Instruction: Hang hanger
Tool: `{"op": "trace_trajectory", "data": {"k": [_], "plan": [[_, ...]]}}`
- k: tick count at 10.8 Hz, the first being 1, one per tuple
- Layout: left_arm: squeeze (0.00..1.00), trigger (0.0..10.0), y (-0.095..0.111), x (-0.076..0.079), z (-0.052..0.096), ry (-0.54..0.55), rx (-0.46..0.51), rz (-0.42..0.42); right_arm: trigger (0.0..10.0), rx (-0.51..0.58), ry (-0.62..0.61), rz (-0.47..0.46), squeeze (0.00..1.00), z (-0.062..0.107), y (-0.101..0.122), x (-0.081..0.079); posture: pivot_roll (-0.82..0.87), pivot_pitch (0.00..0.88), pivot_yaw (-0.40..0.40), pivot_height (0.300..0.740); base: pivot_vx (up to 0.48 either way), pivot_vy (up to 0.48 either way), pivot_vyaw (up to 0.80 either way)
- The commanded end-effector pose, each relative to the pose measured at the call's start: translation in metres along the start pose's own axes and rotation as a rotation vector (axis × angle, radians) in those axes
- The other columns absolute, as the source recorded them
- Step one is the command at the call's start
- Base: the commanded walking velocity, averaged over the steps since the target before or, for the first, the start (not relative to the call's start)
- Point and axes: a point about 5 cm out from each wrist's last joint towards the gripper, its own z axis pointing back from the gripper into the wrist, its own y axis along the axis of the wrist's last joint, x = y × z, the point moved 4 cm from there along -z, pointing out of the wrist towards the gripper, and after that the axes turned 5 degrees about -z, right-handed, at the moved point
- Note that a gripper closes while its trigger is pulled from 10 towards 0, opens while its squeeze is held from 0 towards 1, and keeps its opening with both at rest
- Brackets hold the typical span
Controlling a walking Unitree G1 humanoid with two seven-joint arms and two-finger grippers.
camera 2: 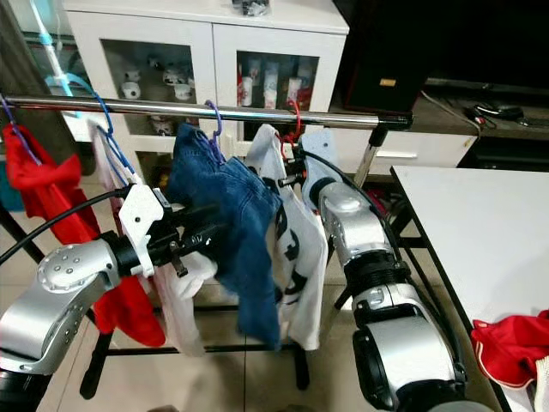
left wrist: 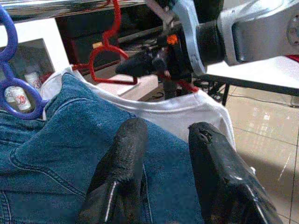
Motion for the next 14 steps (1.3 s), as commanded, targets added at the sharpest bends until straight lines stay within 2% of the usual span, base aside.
{"op": "trace_trajectory", "data": {"k": [1, 2, 3, 5, 7, 8, 9, 10, 11, 13, 14], "plan": [[0.0, 10.0, 0.002, 0.003, -0.002, -0.021, 0.001, -0.004, 10.0, -0.005, -0.015, 0.015, 0.0, -0.001, 0.002, 0.005, -0.01, 0.0, -0.07, 0.74, 0.0, 0.0, 0.0], [0.0, 10.0, 0.002, 0.003, -0.002, -0.02, 0.002, -0.003, 10.0, -0.006, -0.008, 0.006, 0.0, -0.001, -0.001, 0.005, -0.01, 0.0, -0.071, 0.74, 0.0, 0.0, 0.0], [0.0, 10.0, 0.003, 0.004, -0.001, -0.018, 0.005, -0.003, 10.0, 0.005, -0.01, -0.014, 1.0, 0.002, -0.003, 0.008, -0.01, 0.0, -0.072, 0.74, 0.0, 0.0, 0.0], [0.0, 10.0, 0.004, 0.003, 0.0, -0.015, 0.014, -0.002, 10.0, 0.076, 0.017, -0.041, 1.0, 0.01, 0.006, 0.01, -0.02, 0.0, -0.065, 0.74, 0.0, 0.0, 0.0], [0.0, 10.0, 0.008, -0.002, 0.005, 0.044, 0.058, 0.024, 10.0, 0.162, 0.045, -0.063, 1.0, 0.033, 0.017, 0.013, -0.04, 0.0, -0.045, 0.74, 0.0, 0.0, 0.0], [0.0, 10.0, 0.002, -0.007, 0.013, 0.112, 0.054, 0.052, 10.0, 0.206, 0.084, -0.077, 1.0, 0.062, 0.018, 0.012, -0.06, 0.0, -0.022, 0.74, 0.0, 0.0, 0.0], [0.0, 10.0, -0.006, -0.01, 0.015, 0.172, 0.021, 0.055, 10.0, 0.252, 0.136, -0.115, 1.0, 0.08, 0.022, 0.004, -0.07, 0.0, -0.015, 0.74, 0.0, 0.0, 0.0], [0.0, 10.0, -0.011, -0.013, 0.016, 0.218, 0.0, 0.067, 10.0, 0.278, 0.189, -0.107, 1.0, 0.093, 0.022, -0.003, -0.07, 0.0, -0.01, 0.74, 0.0, 0.0, 0.0], [0.0, 10.0, -0.023, -0.019, 0.015, 0.339, -0.024, 0.087, 10.0, 0.318, 0.192, -0.178, 1.0, 0.115, 0.016, -0.012, -0.09, 0.0, 0.004, 0.74, 0.0, 0.0, 0.0], [0.0, 10.0, -0.023, -0.017, 0.014, 0.41, -0.019, 0.111, 10.0, 0.364, 0.062, -0.199, 1.0, 0.128, 0.009, -0.011, -0.08, 0.0, -0.009, 0.74, 0.0, 0.0, 0.0], [0.0, 10.0, -0.024, -0.017, 0.015, 0.442, -0.021, 0.118, 10.0, 0.354, 0.049, -0.21, 1.0, 0.13, 0.004, -0.014, -0.08, 0.0, -0.008, 0.74, 0.0, 0.0, 0.0]]}}
